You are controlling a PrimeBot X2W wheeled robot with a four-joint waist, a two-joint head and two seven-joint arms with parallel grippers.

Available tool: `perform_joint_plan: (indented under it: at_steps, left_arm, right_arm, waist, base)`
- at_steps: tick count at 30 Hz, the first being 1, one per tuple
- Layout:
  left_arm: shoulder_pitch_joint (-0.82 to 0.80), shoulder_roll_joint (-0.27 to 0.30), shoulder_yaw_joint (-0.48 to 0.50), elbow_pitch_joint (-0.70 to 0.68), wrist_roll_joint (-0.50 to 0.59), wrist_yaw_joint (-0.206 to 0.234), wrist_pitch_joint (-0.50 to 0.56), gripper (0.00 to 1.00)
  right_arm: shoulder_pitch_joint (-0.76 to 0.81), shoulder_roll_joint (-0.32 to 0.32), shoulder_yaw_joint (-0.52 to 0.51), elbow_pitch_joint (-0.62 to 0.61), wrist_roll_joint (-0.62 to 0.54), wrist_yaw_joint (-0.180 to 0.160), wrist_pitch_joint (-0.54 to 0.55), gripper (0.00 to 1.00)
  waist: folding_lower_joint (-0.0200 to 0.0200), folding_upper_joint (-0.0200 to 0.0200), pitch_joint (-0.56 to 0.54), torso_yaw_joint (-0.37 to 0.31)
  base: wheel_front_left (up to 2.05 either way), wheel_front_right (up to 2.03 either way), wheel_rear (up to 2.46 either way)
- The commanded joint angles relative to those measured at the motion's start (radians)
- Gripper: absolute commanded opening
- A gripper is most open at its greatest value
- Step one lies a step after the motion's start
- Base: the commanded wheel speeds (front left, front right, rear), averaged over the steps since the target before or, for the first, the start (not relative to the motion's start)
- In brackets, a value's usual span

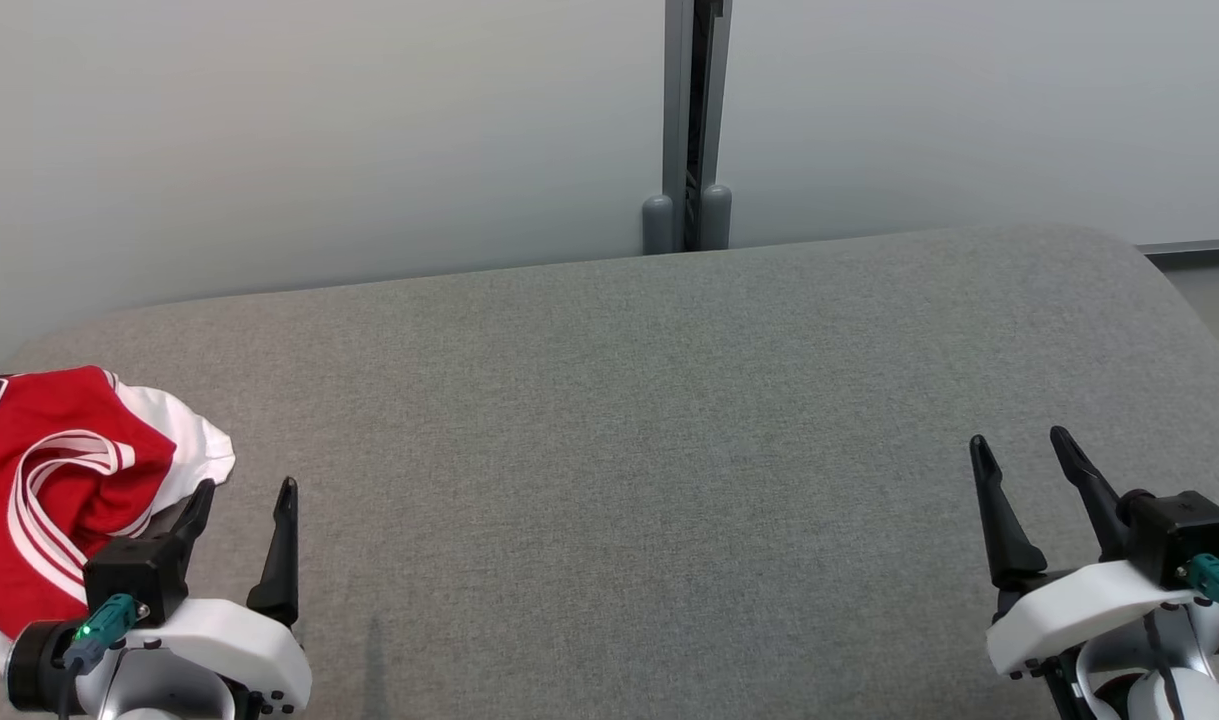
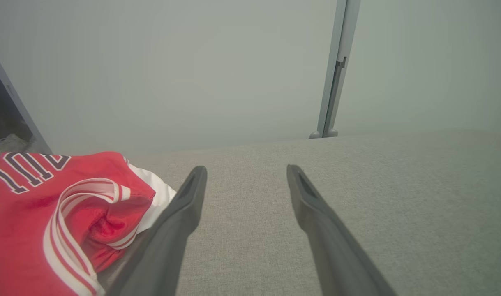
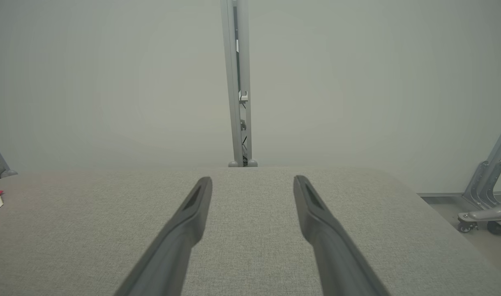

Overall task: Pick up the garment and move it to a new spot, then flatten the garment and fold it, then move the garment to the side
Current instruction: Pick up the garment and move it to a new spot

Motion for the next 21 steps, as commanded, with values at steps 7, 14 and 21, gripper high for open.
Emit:
perform_joint_plan:
  at_steps: [7,14,21]
  left_arm:
    - [-0.013,0.009,0.001,0.008,-0.01,0.006,-0.006,1.0]
    - [-0.021,0.014,0.012,0.013,-0.017,0.019,-0.009,1.0]
    - [-0.029,0.016,0.025,0.006,-0.02,0.042,-0.01,1.0]
  right_arm:
    - [0.011,0.003,0.005,-0.017,-0.002,0.0,0.011,1.0]
    - [0.009,0.005,0.032,-0.024,0.007,0.0,0.013,1.0]
    - [-0.007,0.007,0.07,-0.005,0.025,0.0,-0.002,1.0]
  waist:
    - [0.0,0.0,-0.006,0.05]
    - [0.0,0.0,-0.009,0.124]
    - [0.0,0.0,-0.011,0.243]
  base:
    - [0.0,0.0,0.0]
    - [0.0,0.0,0.0]
    - [0.0,0.0,0.0]
